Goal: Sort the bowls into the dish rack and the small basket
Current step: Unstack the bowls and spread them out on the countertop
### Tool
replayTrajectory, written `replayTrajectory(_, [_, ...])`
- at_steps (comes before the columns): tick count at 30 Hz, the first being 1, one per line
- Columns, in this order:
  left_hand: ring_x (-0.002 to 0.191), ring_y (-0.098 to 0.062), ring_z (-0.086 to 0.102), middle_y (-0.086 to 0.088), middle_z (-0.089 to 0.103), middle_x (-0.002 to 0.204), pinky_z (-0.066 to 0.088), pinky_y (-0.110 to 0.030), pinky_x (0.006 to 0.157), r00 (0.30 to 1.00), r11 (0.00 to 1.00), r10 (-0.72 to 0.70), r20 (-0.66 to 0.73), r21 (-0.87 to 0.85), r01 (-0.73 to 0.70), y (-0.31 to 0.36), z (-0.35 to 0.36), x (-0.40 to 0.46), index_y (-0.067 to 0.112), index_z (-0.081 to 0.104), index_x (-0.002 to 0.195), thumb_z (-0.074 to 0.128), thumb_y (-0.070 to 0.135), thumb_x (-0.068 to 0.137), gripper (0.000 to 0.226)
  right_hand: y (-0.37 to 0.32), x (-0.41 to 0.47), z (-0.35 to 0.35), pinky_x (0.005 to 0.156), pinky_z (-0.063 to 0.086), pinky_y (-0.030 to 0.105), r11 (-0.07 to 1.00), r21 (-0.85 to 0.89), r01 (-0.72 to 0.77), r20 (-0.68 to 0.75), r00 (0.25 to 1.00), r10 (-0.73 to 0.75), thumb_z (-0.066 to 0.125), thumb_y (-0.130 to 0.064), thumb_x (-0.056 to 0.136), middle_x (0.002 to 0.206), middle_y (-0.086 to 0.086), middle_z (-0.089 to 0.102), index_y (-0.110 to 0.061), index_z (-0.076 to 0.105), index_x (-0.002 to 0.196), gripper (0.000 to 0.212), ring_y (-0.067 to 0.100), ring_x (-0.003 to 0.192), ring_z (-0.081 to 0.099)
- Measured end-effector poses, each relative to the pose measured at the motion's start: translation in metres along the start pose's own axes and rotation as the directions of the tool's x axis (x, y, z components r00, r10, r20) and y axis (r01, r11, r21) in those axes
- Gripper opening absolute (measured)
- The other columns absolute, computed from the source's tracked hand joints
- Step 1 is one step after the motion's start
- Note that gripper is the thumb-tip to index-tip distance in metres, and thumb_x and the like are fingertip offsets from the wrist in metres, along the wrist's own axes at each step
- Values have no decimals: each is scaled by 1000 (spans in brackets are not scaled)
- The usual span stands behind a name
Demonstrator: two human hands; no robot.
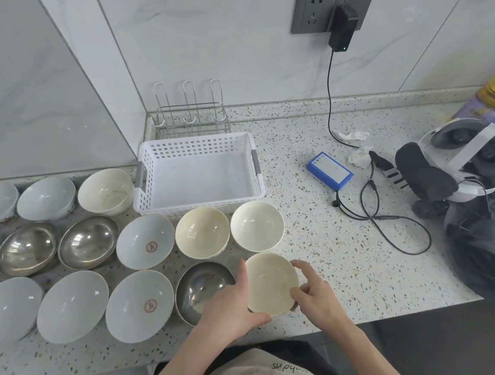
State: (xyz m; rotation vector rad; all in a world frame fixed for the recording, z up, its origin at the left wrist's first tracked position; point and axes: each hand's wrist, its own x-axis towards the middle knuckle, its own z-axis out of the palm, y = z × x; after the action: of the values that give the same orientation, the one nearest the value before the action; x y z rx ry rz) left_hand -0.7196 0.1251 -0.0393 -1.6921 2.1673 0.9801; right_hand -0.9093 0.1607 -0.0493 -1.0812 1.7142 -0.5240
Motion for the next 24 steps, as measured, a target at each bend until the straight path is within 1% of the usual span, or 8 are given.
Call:
replayTrajectory(6, [107, -23, 63, -6, 66, 120, 43, -30, 71, 1000, 1000, -7, 21, -19, 8, 0, -2, 1, 24, -17, 153, 67, 62, 76, 120, -10, 0, -4, 43, 36, 17, 998, -65, -16, 29, 999, 18, 48, -6, 83, 70, 22, 68, -40, 39, 127, 56, 1, 40, 49])
replayTrajectory(11, [105, -24, 64, -6, 67, 116, 42, -30, 68, 1000, 1000, -8, 27, -13, 8, 2, -6, -1, 23, -16, 154, 66, 62, 76, 119, -15, 0, -6, 51, 44, 24, 986, -163, -27, 47, 998, 36, 49, -12, 84, 67, 11, 68, -38, 37, 133, 57, 0, 45, 54])
replayTrajectory(14, [102, -23, 64, -4, 67, 113, 44, -31, 68, 1000, 999, -12, 20, -50, 13, 2, -7, -3, 26, -17, 153, 66, 60, 77, 117, -18, 1, -7, 67, 55, 35, 967, -253, -31, 55, 997, 46, 52, -31, 89, 68, 0, 70, -42, 37, 132, 48, 3, 56, 61])
replayTrajectory(16, [98, -22, 63, -2, 66, 107, 47, -32, 73, 1000, 993, -5, -20, -121, 2, -2, -10, -7, 29, -15, 154, 63, 58, 80, 111, -22, 3, -8, 72, 53, 35, 942, -329, -67, 25, 997, 80, 47, -51, 91, 73, -4, 71, -43, 36, 134, 45, 7, 66, 63])
replayTrajectory(18, [84, -16, 59, 7, 60, 83, 47, -33, 74, 995, 978, 2, -97, -207, -22, -9, -17, -14, 34, -4, 155, 58, 57, 85, 96, -27, 3, -9, 75, 50, 34, 890, -444, -109, -63, 994, 91, 38, -64, 91, 81, -5, 71, -41, 35, 138, 53, 15, 82, 65])
replayTrajectory(20, [70, -10, 55, 12, 53, 66, 49, -30, 70, 979, 956, -11, -201, -289, -49, -23, -26, -22, 39, 21, 151, 53, 54, 90, 70, -35, 3, -13, 72, 49, 33, 861, -485, -152, -176, 982, 74, 36, -64, 92, 79, -4, 68, -37, 37, 140, 55, 20, 83, 64])
replayTrajectory(22, [68, -7, 59, 9, 60, 67, 52, -31, 69, 953, 929, -60, -296, -367, -55, -42, -36, -30, 42, 42, 135, 52, 51, 92, 45, -48, 6, -14, 62, 47, 31, 878, -452, -159, -272, 962, 34, 41, -53, 95, 66, -5, 61, -32, 38, 141, 50, 21, 73, 63])
replayTrajectory(24, [66, -5, 61, 6, 65, 70, 52, -29, 66, 933, 889, -137, -333, -457, -33, -66, -46, -39, 41, 52, 121, 52, 47, 93, 29, -65, 10, -8, 54, 41, 28, 896, -429, -110, -331, 943, -43, 46, -40, 96, 57, -7, 57, -29, 37, 142, 47, 18, 63, 59])
